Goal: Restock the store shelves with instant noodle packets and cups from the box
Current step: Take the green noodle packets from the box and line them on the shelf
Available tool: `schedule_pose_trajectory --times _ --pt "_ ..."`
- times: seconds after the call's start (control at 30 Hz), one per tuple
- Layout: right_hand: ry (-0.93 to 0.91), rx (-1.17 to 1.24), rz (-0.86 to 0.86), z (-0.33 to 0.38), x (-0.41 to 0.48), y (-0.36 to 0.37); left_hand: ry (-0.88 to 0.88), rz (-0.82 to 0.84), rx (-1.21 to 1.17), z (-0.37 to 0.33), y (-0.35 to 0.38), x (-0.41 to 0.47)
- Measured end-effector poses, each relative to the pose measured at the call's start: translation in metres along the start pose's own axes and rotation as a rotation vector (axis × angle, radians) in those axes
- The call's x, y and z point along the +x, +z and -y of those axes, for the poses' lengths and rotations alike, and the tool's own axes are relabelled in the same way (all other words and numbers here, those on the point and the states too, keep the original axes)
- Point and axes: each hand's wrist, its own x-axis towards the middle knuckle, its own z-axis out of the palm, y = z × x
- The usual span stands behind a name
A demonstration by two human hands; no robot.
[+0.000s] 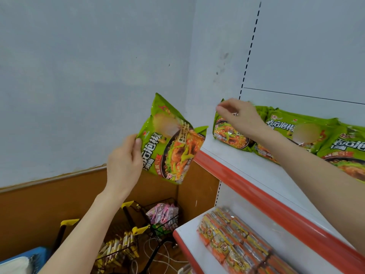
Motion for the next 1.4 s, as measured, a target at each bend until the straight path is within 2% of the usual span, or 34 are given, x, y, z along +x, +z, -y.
schedule_pose_trajectory --times 0.17,0.23,0.33,0.47,0.63,0.67,0.8,0.87,0.93,1.4 --pt "-0.001 0.226 0.386 0.042 -0.016 -0.01 0.128 0.101 -0.093 -0.018 0.006 0.007" --pt "-0.003 0.204 0.437 0.045 -0.023 -0.017 0.195 0.098 -0.068 -0.027 0.012 0.012" --pt "0.006 0.114 0.378 0.039 -0.033 -0.032 0.301 0.08 -0.014 -0.043 0.025 0.02" --pt "0.084 0.119 0.228 0.024 -0.048 -0.066 0.361 0.098 -0.032 -0.08 0.053 0.032" --pt "0.255 0.03 -0.135 -0.013 -0.064 -0.112 0.497 0.041 -0.077 -0.112 0.087 0.021" --pt "0.309 0.013 -0.225 -0.025 -0.067 -0.118 0.52 0.104 -0.063 -0.114 0.095 0.012" --pt "0.51 0.079 -0.438 -0.067 -0.075 -0.127 0.467 0.609 0.125 -0.109 0.127 -0.03" --pt "0.604 0.069 -0.458 -0.085 -0.076 -0.122 0.489 0.743 0.214 -0.106 0.138 -0.044" --pt "0.65 0.049 -0.461 -0.099 -0.077 -0.114 0.498 0.801 0.232 -0.104 0.142 -0.052" --pt "0.745 -0.135 -0.339 -0.11 -0.08 -0.078 0.515 0.746 0.186 -0.1 0.148 -0.055"
